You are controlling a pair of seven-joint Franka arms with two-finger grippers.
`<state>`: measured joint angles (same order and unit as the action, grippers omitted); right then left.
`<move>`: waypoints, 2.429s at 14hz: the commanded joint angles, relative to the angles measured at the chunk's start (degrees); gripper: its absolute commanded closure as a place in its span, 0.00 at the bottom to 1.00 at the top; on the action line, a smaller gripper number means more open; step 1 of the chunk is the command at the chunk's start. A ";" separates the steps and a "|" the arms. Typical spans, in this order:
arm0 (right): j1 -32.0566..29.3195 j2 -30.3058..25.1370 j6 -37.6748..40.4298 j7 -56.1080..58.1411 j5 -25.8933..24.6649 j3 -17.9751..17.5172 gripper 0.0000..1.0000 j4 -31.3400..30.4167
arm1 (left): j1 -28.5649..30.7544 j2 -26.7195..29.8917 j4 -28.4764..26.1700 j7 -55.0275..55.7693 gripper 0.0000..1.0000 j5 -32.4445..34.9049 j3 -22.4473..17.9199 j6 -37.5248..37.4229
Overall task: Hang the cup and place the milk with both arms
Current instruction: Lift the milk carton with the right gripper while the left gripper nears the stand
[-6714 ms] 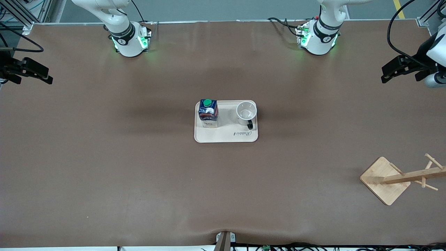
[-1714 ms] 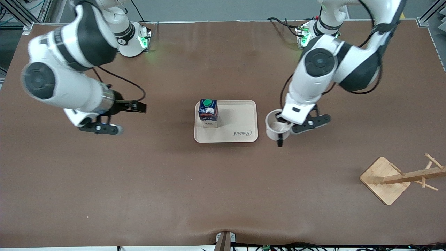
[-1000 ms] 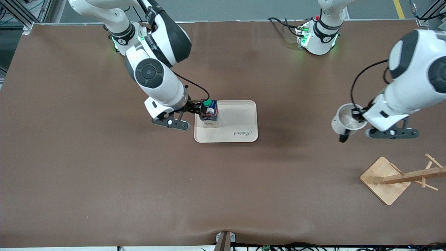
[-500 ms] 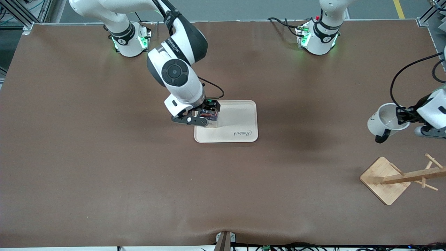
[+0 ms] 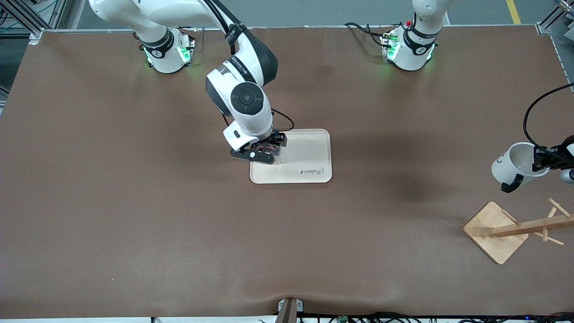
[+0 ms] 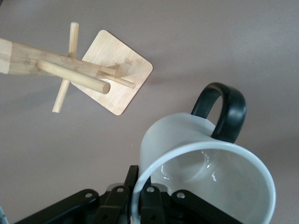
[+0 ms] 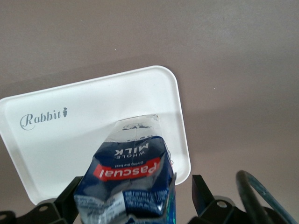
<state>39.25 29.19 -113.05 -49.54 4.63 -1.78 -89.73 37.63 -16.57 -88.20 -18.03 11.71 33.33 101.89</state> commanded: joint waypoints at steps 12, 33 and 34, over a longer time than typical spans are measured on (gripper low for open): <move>-1.01 0.17 2.03 -1.00 0.03 0.55 1.00 3.68 | 1.92 -6.10 7.95 -10.00 1.00 -0.37 -1.69 1.56; -20.44 -4.66 9.63 37.64 -4.98 18.63 1.00 -3.94 | 1.75 -8.75 9.10 -11.61 0.00 -3.78 -5.29 8.60; -20.61 -4.93 7.34 40.98 -4.90 20.22 1.00 -5.61 | 1.58 -8.22 8.84 -9.76 0.00 -5.36 -5.12 8.25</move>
<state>18.92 26.20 -102.07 -14.14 0.62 16.34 -91.02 39.55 -25.40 -80.10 -30.38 8.96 27.98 111.01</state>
